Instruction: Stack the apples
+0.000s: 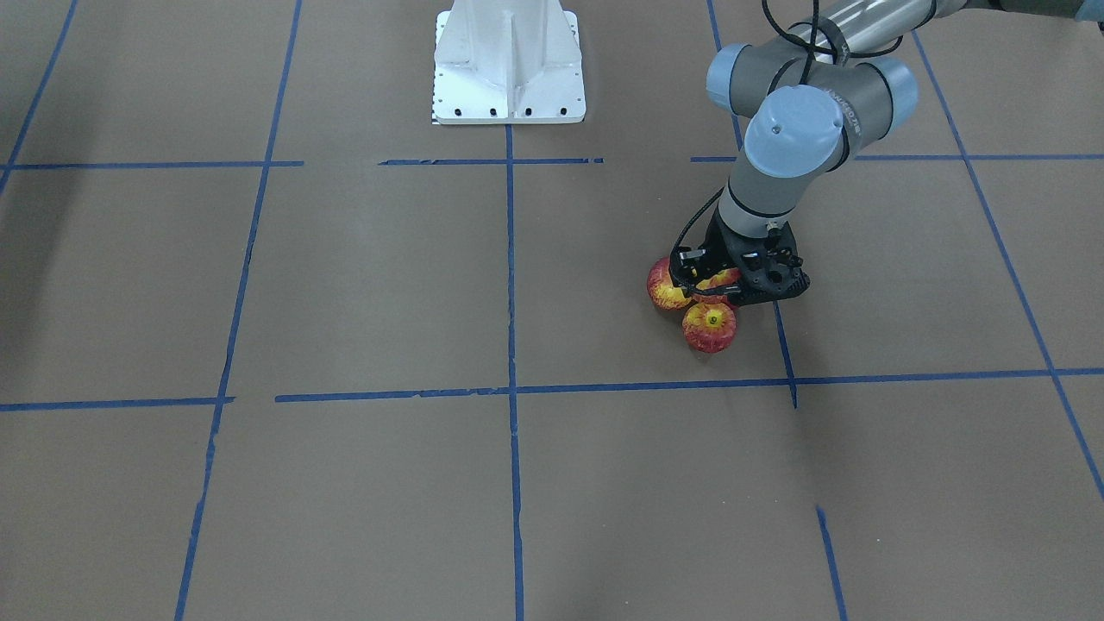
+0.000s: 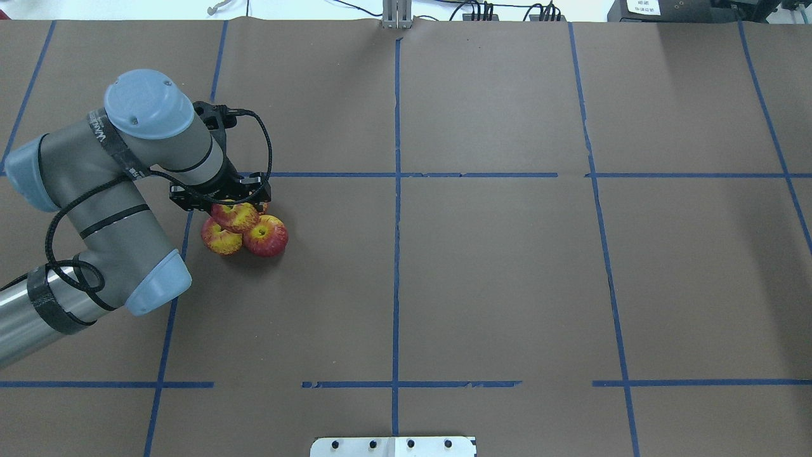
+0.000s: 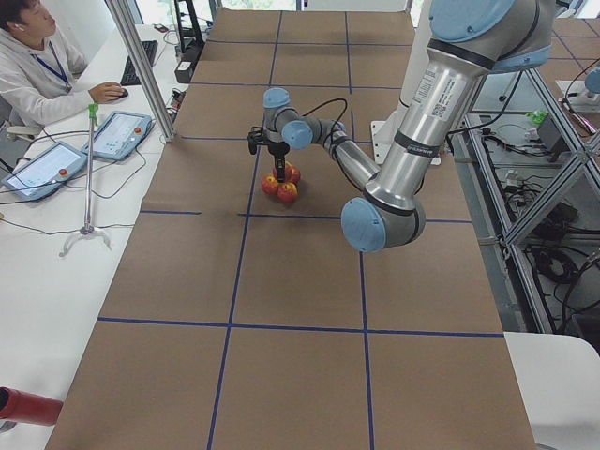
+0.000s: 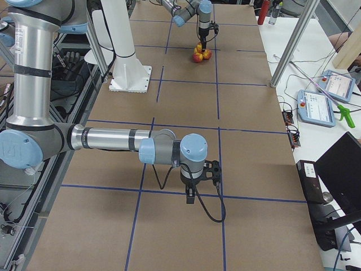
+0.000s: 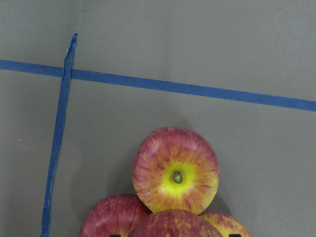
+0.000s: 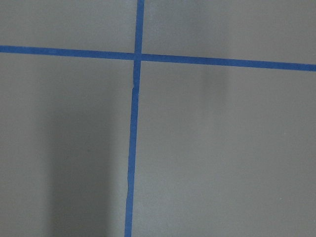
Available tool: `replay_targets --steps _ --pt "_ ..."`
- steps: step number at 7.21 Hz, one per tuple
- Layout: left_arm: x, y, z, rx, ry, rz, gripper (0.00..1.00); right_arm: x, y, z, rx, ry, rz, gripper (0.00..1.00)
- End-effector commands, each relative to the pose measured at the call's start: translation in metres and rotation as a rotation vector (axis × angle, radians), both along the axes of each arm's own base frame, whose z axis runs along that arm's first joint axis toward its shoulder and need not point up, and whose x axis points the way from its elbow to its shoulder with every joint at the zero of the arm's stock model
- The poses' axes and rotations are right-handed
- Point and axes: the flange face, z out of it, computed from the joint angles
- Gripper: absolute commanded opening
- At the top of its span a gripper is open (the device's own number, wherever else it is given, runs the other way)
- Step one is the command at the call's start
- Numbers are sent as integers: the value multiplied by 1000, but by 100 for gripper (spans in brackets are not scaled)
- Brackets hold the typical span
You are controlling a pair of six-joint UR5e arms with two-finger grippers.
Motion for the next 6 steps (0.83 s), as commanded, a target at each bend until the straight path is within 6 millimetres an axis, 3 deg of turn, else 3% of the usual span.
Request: replay_targets --steps 1,2,3,5,6 --pt "0 0 0 0 2 -3 100 0 0 0 0 0 0 100" --pt "-6 1 -6 7 11 -8 100 0 0 0 0 0 0 100" --pt "-29 -9 -15 20 24 -42 100 0 0 0 0 0 0 100" --pt "-103 5 -40 34 30 -103 100 0 0 0 0 0 0 100" --pt "-151 -2 -49 70 43 -153 100 0 0 0 0 0 0 100"
